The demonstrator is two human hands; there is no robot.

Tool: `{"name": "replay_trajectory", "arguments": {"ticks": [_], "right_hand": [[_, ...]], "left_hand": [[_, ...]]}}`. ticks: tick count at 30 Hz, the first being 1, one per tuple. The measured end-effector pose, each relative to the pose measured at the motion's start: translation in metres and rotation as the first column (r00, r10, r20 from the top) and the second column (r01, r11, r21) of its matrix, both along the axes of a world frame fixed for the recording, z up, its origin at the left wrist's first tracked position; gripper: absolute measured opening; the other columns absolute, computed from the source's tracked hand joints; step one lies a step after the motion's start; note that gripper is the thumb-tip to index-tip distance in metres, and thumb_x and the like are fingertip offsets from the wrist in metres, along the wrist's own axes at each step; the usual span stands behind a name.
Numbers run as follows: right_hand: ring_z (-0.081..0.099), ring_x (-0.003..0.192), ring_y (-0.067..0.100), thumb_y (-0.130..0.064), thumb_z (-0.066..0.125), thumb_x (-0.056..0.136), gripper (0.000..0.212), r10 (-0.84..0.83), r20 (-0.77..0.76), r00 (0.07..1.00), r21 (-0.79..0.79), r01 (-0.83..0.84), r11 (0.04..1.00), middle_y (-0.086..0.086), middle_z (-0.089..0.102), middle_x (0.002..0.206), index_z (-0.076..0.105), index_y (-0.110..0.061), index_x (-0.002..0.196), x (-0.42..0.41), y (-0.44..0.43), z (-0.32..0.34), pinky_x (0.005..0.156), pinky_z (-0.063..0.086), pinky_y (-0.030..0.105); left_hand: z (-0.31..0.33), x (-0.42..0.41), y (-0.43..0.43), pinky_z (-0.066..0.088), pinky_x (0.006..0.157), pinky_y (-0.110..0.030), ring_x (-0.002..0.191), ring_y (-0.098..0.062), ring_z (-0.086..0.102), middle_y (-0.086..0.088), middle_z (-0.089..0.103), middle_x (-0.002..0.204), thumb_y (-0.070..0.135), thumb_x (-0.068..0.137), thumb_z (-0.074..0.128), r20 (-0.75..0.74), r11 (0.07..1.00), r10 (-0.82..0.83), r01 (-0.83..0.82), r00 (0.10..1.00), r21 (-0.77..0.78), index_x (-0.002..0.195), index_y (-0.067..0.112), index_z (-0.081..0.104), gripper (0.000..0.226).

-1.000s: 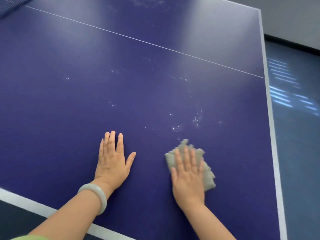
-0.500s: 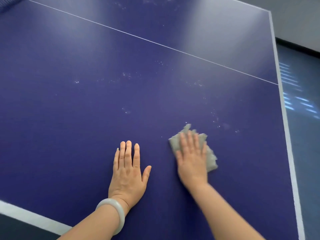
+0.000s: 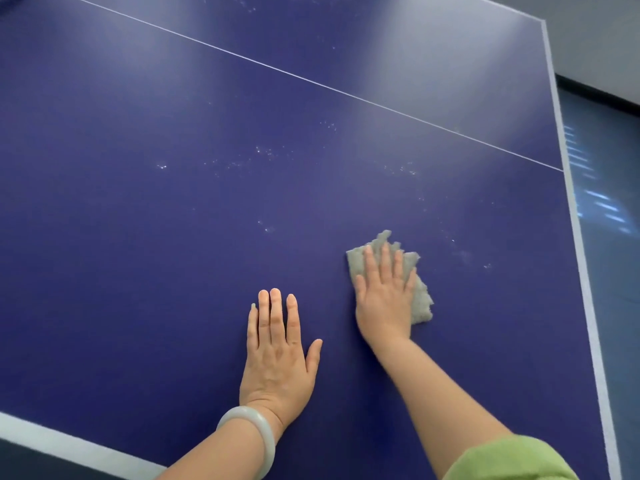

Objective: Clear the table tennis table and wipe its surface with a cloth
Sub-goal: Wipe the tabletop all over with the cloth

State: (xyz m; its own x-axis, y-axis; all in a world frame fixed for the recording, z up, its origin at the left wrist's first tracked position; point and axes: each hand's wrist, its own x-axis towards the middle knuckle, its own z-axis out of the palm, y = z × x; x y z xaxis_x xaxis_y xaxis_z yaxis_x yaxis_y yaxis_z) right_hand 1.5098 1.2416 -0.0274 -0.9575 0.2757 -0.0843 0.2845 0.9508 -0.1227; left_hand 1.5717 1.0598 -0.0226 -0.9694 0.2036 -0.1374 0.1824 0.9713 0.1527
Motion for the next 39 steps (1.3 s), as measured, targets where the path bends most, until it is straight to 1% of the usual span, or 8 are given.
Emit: {"name": "replay_trajectory", "arguments": {"ticks": [6,8,12,16,20,27,34,39], "right_hand": [[0.001,0.153,0.021,-0.029,0.027,0.103,0.054,0.399,-0.048,0.916,0.058,-0.396,0.916,0.001,0.012,0.165,0.021,-0.023,0.156,0.011,0.033,0.004,0.121,0.0,0.045],[0.003,0.152,0.026,-0.022,0.029,0.106,0.052,0.013,-0.056,0.998,0.055,-0.01,0.998,0.007,0.011,0.165,0.018,-0.018,0.157,0.002,0.084,0.009,0.121,0.004,0.05],[-0.004,0.152,0.027,-0.034,0.022,0.106,0.056,-0.565,0.055,0.823,-0.073,0.568,0.82,0.006,0.0,0.166,0.008,-0.021,0.159,0.0,0.101,0.013,0.121,-0.002,0.054],[-0.013,0.152,0.022,-0.039,0.016,0.104,0.058,-0.134,-0.019,0.991,0.033,0.135,0.99,0.0,-0.011,0.165,-0.004,-0.026,0.157,0.006,0.028,-0.002,0.121,-0.008,0.049],[-0.019,0.15,0.01,-0.046,0.003,0.102,0.056,0.293,0.026,0.956,-0.042,-0.292,0.955,-0.013,-0.012,0.163,-0.002,-0.036,0.156,0.013,0.045,-0.001,0.121,-0.015,0.039],[-0.004,0.152,0.028,-0.035,0.023,0.105,0.057,-0.476,0.039,0.878,-0.051,0.478,0.877,0.006,0.001,0.166,0.008,-0.022,0.159,0.025,0.128,0.006,0.12,0.001,0.055],[-0.013,0.152,0.016,-0.041,0.014,0.106,0.054,0.371,-0.008,0.928,-0.01,-0.372,0.928,-0.006,-0.003,0.165,0.009,-0.03,0.158,0.063,0.092,-0.003,0.121,-0.007,0.046],[-0.014,0.151,0.013,-0.039,0.014,0.105,0.054,0.042,0.002,0.999,0.02,-0.042,0.999,-0.008,-0.007,0.165,0.002,-0.033,0.157,0.044,0.218,-0.005,0.122,-0.006,0.044]], "left_hand": [[-0.003,0.0,-0.002,0.021,0.117,-0.055,0.148,-0.041,0.015,-0.028,0.024,0.156,0.05,0.094,0.024,-0.016,1.0,-0.012,0.012,1.0,0.023,0.15,-0.002,0.029,0.076],[-0.004,0.0,-0.002,0.02,0.118,-0.056,0.148,-0.041,0.012,-0.028,0.022,0.156,0.051,0.095,0.023,-0.015,1.0,-0.015,0.015,1.0,0.019,0.15,-0.002,0.027,0.076],[-0.006,0.001,-0.002,0.018,0.118,-0.056,0.149,-0.041,0.009,-0.028,0.019,0.157,0.051,0.096,0.021,-0.026,1.0,-0.022,0.022,0.999,-0.003,0.151,-0.002,0.024,0.077],[-0.006,0.0,-0.002,0.02,0.117,-0.056,0.149,-0.041,0.012,-0.028,0.021,0.157,0.052,0.095,0.022,-0.027,1.0,-0.018,0.018,0.999,0.007,0.151,-0.002,0.026,0.077],[-0.007,-0.001,-0.002,0.02,0.118,-0.055,0.149,-0.039,0.011,-0.026,0.019,0.158,0.053,0.096,0.021,-0.035,0.999,-0.023,0.022,0.999,-0.031,0.152,0.0,0.024,0.077],[0.002,0.002,-0.002,0.018,0.12,-0.051,0.149,-0.037,0.013,-0.023,0.022,0.158,0.052,0.096,0.015,-0.011,0.998,0.028,-0.028,1.0,-0.062,0.152,0.002,0.024,0.076],[0.022,-0.018,0.052,0.039,0.109,-0.055,0.133,-0.04,0.044,-0.022,0.046,0.14,0.012,0.087,0.068,-0.076,0.98,0.016,-0.001,0.997,0.199,0.132,-0.004,0.055,0.05],[0.023,-0.042,0.157,0.008,0.123,-0.036,0.15,-0.024,0.006,-0.01,0.011,0.16,0.033,0.103,0.037,0.029,0.965,-0.007,-0.001,1.0,0.264,0.153,0.008,0.021,0.058]]}}
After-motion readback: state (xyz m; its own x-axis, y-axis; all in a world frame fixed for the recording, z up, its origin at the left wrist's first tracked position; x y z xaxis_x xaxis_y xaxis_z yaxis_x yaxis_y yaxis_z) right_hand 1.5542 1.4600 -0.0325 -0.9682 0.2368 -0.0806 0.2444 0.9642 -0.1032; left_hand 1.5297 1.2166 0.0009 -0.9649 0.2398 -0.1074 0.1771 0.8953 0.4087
